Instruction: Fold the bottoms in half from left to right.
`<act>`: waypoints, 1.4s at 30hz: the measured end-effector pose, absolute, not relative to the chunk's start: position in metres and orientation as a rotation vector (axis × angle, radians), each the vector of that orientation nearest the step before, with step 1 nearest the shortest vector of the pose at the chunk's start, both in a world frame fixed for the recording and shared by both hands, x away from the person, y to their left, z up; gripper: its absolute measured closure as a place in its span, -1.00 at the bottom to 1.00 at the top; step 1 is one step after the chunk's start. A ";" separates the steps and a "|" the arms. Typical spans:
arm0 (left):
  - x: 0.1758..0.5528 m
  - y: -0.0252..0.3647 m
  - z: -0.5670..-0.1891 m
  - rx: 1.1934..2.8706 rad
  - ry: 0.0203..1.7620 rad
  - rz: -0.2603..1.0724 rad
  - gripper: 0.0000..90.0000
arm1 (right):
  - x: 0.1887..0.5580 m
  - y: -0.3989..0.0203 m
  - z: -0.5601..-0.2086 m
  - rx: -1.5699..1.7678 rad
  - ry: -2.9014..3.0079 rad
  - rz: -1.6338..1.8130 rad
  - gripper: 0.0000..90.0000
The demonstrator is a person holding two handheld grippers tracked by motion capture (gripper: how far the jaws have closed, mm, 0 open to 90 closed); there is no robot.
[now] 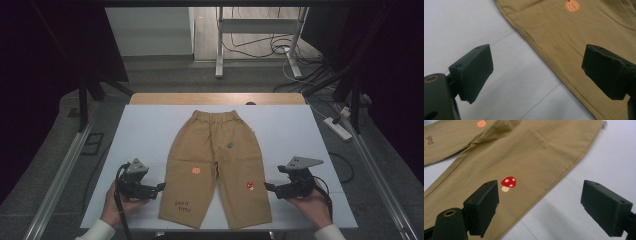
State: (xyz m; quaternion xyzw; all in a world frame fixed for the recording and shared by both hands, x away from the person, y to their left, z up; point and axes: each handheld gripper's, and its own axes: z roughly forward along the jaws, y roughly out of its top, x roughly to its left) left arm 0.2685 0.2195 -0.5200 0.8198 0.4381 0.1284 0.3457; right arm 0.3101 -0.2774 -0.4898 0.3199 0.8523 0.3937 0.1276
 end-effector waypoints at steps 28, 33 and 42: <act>0.270 0.224 -0.520 2.102 1.135 0.344 -0.77 | 0.311 -0.236 -0.491 0.853 2.535 1.146 -0.66; 0.270 0.224 -0.520 2.093 1.136 0.344 -0.77 | 0.311 -0.231 -0.491 0.833 2.544 1.149 -0.66; 0.272 0.222 -0.521 2.094 1.139 0.342 -0.77 | 0.312 -0.221 -0.492 0.811 2.562 1.140 -0.66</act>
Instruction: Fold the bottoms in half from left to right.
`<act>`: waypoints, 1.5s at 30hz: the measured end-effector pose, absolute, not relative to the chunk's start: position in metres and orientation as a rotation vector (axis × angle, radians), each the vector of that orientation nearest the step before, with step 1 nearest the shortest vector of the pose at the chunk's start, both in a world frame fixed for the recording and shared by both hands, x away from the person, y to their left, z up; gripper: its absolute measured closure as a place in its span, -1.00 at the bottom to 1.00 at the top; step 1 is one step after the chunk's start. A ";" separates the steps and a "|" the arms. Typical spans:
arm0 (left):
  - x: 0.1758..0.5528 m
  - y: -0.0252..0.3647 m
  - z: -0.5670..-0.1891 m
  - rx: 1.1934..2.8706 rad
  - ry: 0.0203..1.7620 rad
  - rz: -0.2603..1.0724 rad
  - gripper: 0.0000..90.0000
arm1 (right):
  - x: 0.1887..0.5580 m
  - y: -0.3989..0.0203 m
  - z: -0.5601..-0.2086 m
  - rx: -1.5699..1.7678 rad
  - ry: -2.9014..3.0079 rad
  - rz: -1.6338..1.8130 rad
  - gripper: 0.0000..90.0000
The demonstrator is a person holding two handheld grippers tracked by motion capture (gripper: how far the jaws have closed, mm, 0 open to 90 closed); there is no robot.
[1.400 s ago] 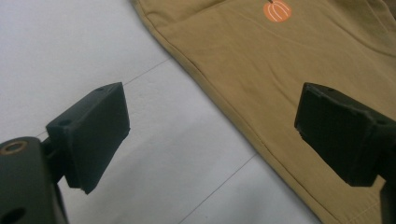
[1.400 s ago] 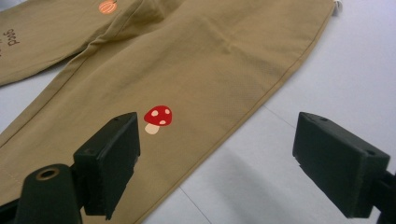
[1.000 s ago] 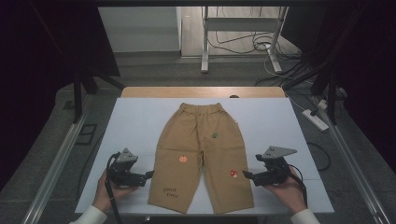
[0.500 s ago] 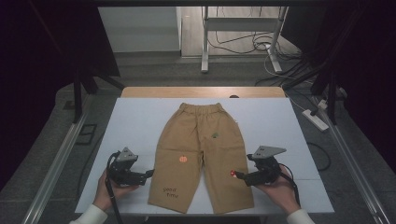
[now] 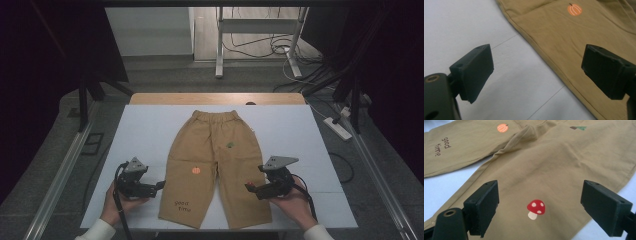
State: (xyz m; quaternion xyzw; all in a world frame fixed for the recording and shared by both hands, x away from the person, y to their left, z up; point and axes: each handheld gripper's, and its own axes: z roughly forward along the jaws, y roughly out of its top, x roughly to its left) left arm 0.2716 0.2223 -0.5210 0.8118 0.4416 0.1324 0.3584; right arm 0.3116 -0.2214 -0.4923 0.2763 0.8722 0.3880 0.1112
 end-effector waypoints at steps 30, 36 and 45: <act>0.274 0.220 -0.521 2.104 1.140 0.346 -0.76 | 0.311 -0.162 -0.501 0.692 2.635 1.119 -0.66; 0.275 0.220 -0.521 2.106 1.137 0.344 -0.76 | 0.310 -0.149 -0.502 0.667 2.653 1.125 -0.66; 0.275 0.221 -0.521 2.106 1.138 0.348 -0.76 | 0.309 -0.131 -0.503 0.647 2.666 1.140 -0.66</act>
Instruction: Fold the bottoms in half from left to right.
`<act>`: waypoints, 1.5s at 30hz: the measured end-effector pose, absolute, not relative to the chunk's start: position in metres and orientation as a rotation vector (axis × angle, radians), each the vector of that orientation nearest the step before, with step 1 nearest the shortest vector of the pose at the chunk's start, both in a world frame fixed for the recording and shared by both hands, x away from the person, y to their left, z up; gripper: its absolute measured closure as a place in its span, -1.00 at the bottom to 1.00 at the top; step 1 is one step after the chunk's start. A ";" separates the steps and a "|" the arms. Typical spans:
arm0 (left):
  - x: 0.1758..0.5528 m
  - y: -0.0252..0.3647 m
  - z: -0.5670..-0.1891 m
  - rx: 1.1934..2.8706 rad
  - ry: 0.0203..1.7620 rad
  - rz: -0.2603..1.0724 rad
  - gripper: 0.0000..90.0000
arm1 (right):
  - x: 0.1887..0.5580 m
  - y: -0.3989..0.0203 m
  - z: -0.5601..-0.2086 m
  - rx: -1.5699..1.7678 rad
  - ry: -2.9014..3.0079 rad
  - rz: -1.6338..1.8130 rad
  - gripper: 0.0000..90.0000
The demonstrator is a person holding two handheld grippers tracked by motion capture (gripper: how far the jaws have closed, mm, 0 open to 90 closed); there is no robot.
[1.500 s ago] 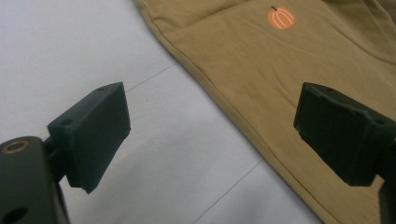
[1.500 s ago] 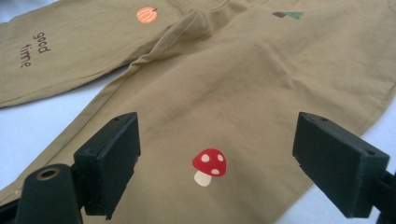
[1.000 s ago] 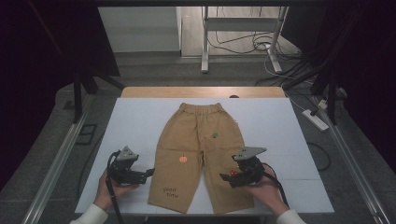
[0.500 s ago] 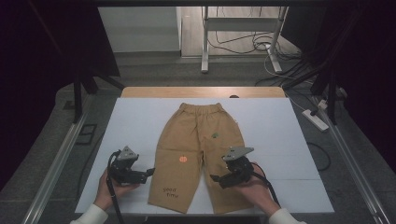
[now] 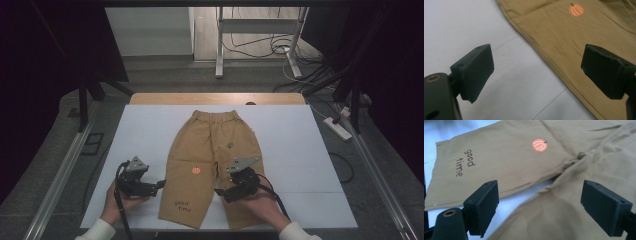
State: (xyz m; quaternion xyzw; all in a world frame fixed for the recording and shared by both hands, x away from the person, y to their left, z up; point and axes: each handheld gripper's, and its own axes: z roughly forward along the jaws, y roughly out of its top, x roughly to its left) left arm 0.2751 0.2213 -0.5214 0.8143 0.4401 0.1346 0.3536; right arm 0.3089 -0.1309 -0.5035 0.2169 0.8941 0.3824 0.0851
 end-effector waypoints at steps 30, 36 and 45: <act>0.276 0.221 -0.521 2.102 1.136 0.348 -0.75 | 0.294 -0.073 -0.507 0.474 2.755 1.157 -0.65; 0.277 0.221 -0.521 2.103 1.135 0.347 -0.75 | 0.290 -0.058 -0.510 0.435 2.783 1.155 -0.65; 0.277 0.221 -0.521 2.104 1.134 0.348 -0.74 | 0.285 -0.032 -0.516 0.383 2.822 1.163 -0.65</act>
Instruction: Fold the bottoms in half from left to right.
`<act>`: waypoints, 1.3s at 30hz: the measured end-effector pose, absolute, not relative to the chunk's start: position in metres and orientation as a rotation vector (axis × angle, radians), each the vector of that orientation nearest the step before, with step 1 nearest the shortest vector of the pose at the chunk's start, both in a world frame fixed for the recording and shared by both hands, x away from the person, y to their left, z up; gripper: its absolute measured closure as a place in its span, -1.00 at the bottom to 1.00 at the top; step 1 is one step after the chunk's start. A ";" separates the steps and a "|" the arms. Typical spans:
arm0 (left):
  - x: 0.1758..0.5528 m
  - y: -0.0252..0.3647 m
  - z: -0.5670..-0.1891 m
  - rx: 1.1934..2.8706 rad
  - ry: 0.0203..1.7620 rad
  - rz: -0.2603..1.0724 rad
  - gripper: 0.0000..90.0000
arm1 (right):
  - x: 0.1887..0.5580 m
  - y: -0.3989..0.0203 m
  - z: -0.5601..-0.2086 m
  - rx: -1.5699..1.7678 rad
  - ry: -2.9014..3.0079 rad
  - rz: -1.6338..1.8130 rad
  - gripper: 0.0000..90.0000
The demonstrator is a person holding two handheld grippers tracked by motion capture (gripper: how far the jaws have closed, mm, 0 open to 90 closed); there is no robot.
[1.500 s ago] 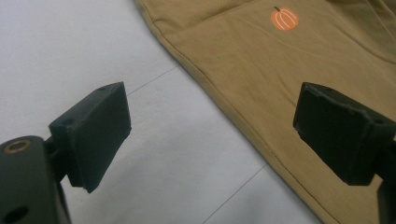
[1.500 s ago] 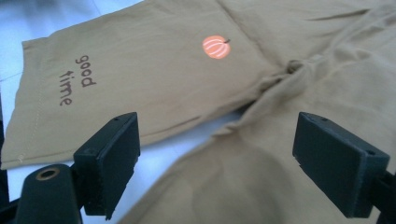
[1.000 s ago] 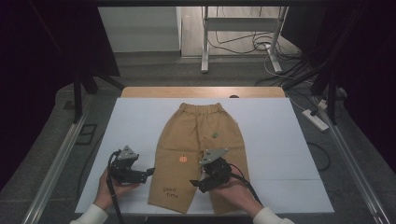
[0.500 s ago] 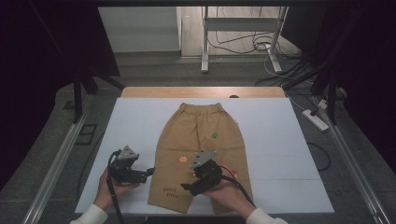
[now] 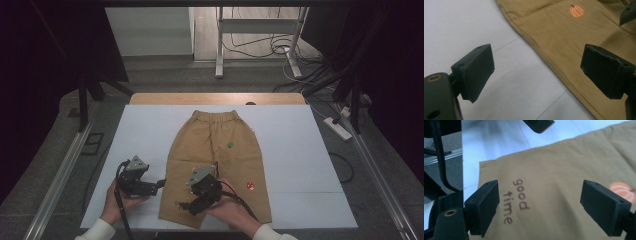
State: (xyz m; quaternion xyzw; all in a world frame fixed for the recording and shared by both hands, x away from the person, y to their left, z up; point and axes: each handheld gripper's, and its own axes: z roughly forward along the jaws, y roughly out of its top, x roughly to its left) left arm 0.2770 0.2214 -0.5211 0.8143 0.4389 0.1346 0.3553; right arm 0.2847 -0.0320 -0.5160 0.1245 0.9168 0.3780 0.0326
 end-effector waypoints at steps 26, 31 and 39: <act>0.279 0.226 -0.522 2.094 1.151 0.348 -0.75 | 0.268 0.009 -0.528 0.251 2.875 1.107 -0.65; 0.280 0.226 -0.522 2.096 1.151 0.346 -0.75 | 0.263 0.017 -0.530 0.223 2.883 1.097 -0.65; 0.279 0.227 -0.522 2.098 1.151 0.347 -0.75 | 0.258 0.027 -0.537 0.185 2.894 1.051 -0.64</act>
